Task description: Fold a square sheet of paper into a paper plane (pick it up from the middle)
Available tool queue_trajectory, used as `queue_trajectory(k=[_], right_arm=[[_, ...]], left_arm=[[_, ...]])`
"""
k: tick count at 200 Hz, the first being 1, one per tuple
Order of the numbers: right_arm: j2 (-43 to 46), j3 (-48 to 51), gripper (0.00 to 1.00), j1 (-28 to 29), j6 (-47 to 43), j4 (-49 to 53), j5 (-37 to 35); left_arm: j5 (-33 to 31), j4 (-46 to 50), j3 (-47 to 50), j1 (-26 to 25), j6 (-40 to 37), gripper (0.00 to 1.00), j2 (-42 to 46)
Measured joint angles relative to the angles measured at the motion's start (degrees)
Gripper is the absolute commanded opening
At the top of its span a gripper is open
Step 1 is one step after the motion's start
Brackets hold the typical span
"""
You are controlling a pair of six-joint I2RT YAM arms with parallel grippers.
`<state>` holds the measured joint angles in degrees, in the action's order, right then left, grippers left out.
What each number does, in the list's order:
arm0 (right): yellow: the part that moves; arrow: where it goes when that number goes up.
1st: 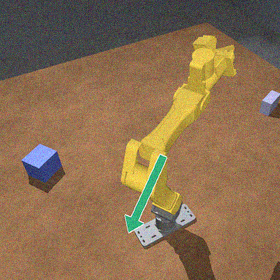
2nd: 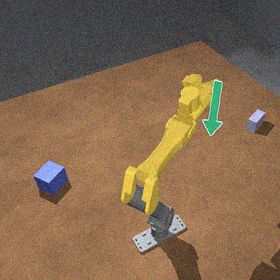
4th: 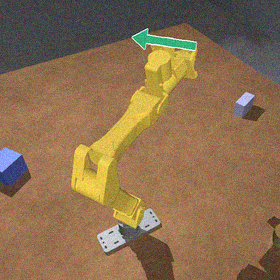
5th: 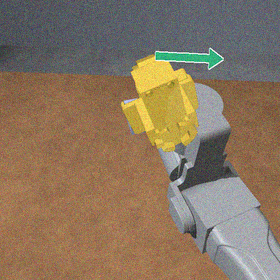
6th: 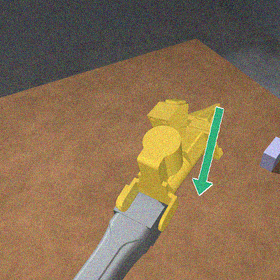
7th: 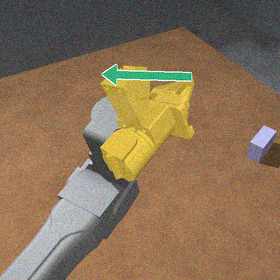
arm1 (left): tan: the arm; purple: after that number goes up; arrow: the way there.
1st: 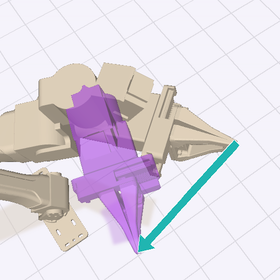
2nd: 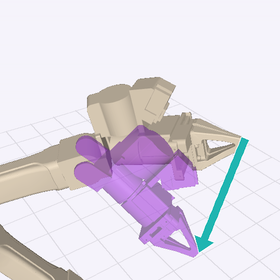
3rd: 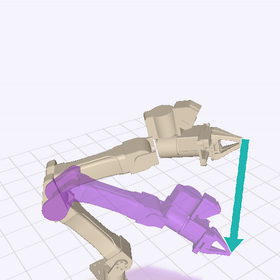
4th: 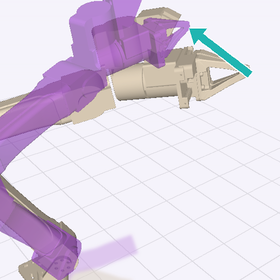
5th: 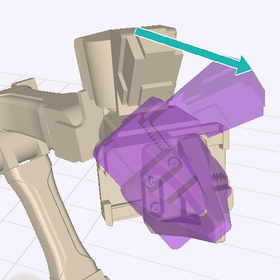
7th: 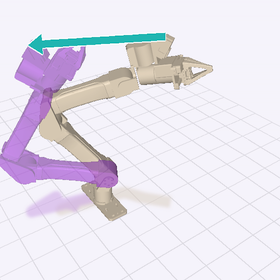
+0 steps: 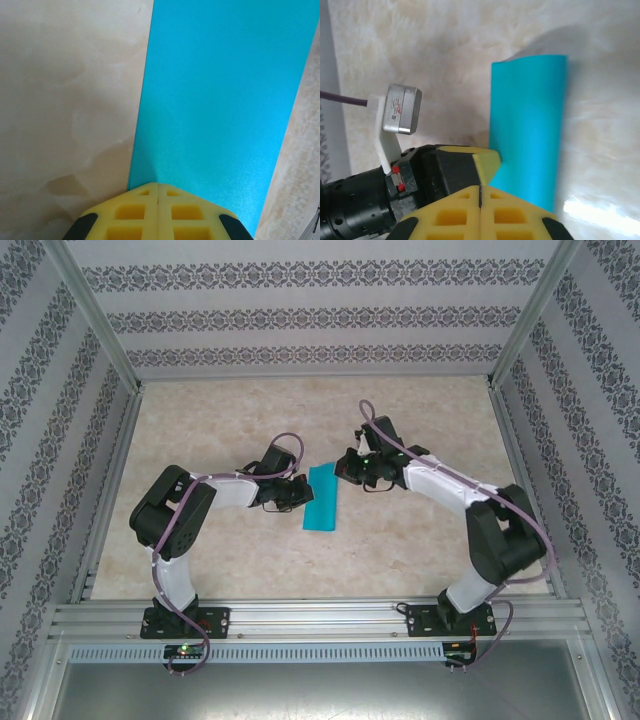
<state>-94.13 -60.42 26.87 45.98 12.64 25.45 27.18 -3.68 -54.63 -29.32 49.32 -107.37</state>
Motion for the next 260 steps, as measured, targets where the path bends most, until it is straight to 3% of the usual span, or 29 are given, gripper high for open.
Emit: queue_trajectory(k=[28,97,260], right_arm=[[-5.60,1.68,0.00,1.03,1.75,-4.70,4.46],[-7.56,7.02,0.00,-0.26,3.43,-11.41,8.52],[-10.29,14.75,0.01,-1.66,2.01,-20.70,10.21]], left_arm=[[0.00,0.07,-0.04,0.00,-0.02,0.00,0.00],[-0.02,0.09,-0.04,0.00,-0.26,0.00,0.00],[-0.46,0.26,-0.15,-0.26,-0.72,0.00,0.00]])
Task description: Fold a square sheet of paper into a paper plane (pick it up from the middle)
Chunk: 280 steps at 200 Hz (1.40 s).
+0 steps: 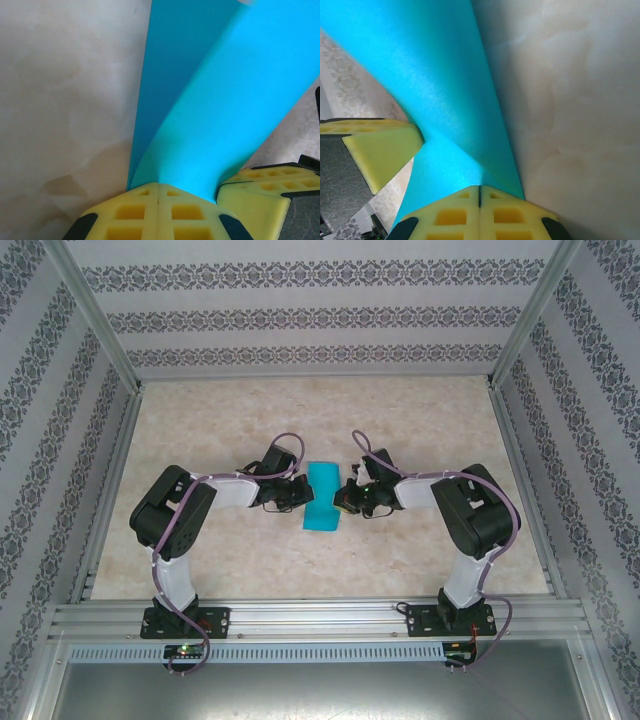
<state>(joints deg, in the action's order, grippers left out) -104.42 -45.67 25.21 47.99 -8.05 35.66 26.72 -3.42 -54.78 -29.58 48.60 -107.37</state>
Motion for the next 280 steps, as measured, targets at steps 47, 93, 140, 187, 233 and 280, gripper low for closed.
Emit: queue_trajectory(k=[47,93,140,187,233,280], right_arm=[[0.87,1.57,0.03,-0.22,-0.20,-2.56,0.11],[5.07,3.74,0.04,0.98,1.20,-5.64,-0.46],[5.27,7.23,0.03,1.60,2.29,-9.77,-0.50],[4.17,10.27,0.06,1.14,3.10,-13.29,0.31],[7.15,10.21,0.06,1.49,1.90,-10.88,0.20],[8.52,10.56,0.04,3.08,1.20,-11.15,0.28]], left_arm=[[0.02,0.00,0.00,0.00,-0.15,0.00,0.00],[0.00,0.02,0.00,0.00,-0.15,0.00,0.00],[0.00,0.02,0.00,0.00,-0.15,0.00,0.00],[-0.26,0.22,-0.11,-0.09,-0.17,0.00,0.00],[-0.35,0.46,-0.22,-0.11,-0.33,0.00,0.02],[-0.37,0.48,-0.22,-0.11,-0.33,0.00,0.02]])
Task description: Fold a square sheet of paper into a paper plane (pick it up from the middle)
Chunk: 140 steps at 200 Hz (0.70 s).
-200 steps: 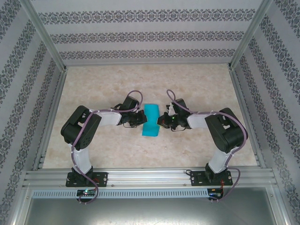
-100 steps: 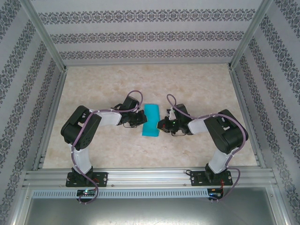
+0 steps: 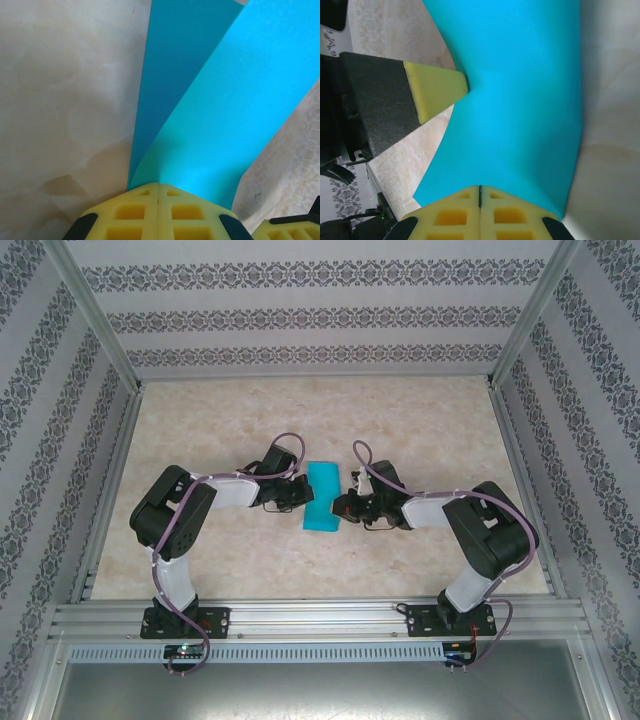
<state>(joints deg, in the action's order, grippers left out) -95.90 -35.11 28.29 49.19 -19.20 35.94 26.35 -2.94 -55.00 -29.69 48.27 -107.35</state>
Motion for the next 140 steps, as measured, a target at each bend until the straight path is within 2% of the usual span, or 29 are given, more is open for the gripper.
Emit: queue_trajectory(k=[48,105,140], right_arm=[[-2.29,2.14,0.05,-0.07,0.17,-2.10,0.26],[3.43,2.14,0.05,0.28,-0.07,0.85,0.83],[1.55,2.97,0.05,1.14,0.85,-2.58,1.68]], left_arm=[[0.02,0.17,-0.04,0.00,-0.02,0.00,0.00],[0.00,0.44,-0.15,0.00,-0.24,0.00,0.00],[0.00,0.44,-0.15,0.00,-0.26,0.00,0.00]])
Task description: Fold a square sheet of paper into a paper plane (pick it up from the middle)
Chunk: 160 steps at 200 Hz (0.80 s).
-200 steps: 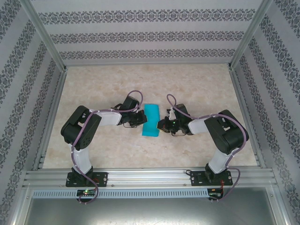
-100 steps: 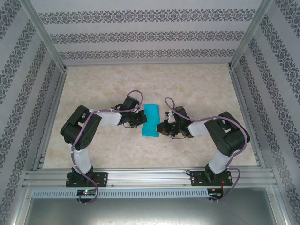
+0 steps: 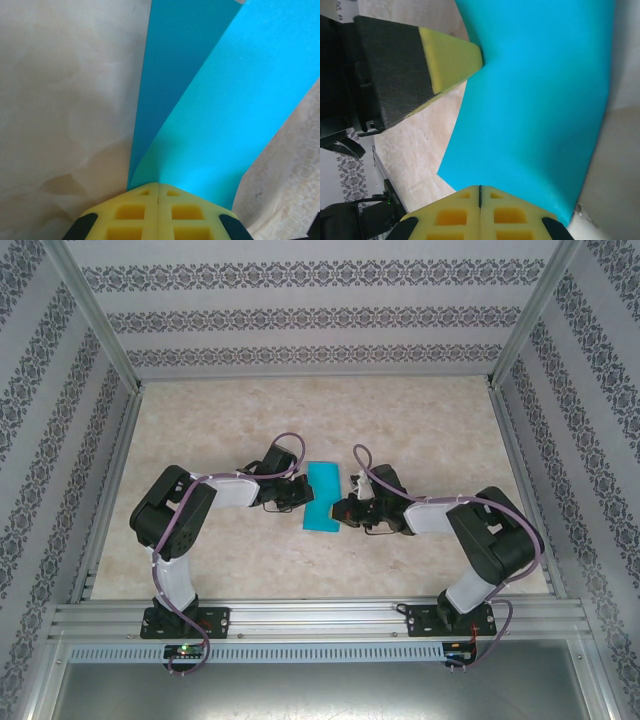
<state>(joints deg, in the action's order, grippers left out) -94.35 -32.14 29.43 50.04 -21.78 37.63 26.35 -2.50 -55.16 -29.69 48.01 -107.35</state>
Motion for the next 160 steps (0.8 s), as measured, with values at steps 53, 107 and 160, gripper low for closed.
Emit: queue_trajectory(k=[53,107,160], right_arm=[[-2.58,2.01,0.05,0.09,0.37,-1.68,0.39],[-0.52,2.01,0.06,1.66,-0.31,-0.76,0.42],[-0.50,4.02,0.06,1.01,-1.18,-0.98,0.59]], left_arm=[[0.02,-0.04,0.02,0.00,0.02,0.00,0.00],[0.02,-0.04,0.00,0.00,0.02,0.00,0.00],[0.04,-0.04,0.00,0.00,0.02,0.00,0.00]])
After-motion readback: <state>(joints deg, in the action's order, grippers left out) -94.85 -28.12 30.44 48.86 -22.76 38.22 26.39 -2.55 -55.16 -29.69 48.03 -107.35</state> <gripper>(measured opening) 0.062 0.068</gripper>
